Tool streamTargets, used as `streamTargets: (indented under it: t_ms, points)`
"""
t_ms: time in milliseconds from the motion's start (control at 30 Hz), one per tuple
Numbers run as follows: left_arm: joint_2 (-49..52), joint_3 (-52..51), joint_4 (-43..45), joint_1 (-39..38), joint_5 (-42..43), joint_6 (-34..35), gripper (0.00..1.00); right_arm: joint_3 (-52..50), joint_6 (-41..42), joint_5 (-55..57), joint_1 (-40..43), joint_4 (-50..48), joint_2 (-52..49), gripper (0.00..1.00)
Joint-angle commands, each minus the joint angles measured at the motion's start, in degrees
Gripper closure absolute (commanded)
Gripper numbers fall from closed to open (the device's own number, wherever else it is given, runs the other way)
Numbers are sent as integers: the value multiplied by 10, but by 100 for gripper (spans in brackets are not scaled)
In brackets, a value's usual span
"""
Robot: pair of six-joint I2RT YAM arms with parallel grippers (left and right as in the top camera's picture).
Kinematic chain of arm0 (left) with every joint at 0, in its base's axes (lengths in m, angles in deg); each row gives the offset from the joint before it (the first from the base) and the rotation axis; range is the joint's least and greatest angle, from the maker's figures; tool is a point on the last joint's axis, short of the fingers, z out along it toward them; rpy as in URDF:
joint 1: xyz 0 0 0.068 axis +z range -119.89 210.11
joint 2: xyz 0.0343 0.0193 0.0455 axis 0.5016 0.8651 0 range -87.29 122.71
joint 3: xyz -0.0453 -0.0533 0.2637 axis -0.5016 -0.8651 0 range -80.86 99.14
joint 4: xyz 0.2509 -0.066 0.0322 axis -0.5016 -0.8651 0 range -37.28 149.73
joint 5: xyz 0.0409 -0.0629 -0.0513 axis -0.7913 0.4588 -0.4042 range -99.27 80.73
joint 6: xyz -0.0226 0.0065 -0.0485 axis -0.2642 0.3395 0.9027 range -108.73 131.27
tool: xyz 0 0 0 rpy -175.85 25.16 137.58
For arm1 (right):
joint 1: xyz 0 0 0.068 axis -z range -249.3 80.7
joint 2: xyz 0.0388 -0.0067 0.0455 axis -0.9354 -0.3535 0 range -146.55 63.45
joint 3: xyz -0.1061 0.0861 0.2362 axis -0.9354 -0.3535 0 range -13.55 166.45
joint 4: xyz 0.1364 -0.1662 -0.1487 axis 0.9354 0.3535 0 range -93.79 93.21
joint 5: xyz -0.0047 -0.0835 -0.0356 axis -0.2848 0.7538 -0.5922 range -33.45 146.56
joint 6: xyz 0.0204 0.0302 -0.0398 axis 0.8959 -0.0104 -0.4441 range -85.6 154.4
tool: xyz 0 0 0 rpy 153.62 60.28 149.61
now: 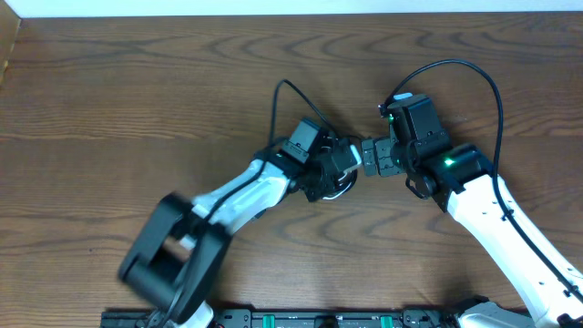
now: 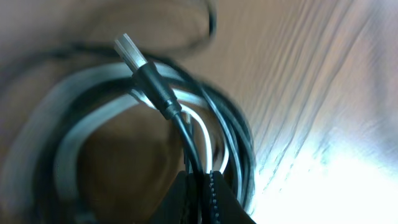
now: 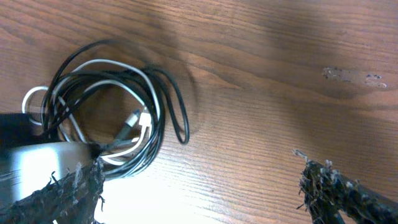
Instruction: Untangle cables
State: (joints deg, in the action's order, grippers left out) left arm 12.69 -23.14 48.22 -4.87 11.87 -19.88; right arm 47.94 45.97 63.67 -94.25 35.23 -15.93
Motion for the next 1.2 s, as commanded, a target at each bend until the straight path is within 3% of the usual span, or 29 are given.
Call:
streamTargets:
  t_ms: [0, 333, 633, 800, 1033, 1133, 1167]
  points:
    - [-100, 7, 5, 1, -13, -1, 93, 8, 8, 1, -2, 0, 7, 1]
    - [-230, 7, -3, 1, -13, -1, 93, 8, 8, 0, -2, 0, 7, 1]
    - [-262, 7, -6, 1, -15, -1, 92, 8, 8, 6, -2, 1, 7, 1]
    - [-278, 7, -13, 1, -69, -1, 92, 8, 8, 24, -2, 2, 7, 1]
    - [-253, 6, -77, 1, -68, -1, 92, 8, 25, 30, -2, 2, 10, 1]
    - [-212, 6, -96, 1, -68, -1, 83, 8, 43, 50, -2, 1, 22, 1]
    - [-194, 6, -96, 1, -68, -1, 72, 8, 43, 56, -2, 0, 30, 1]
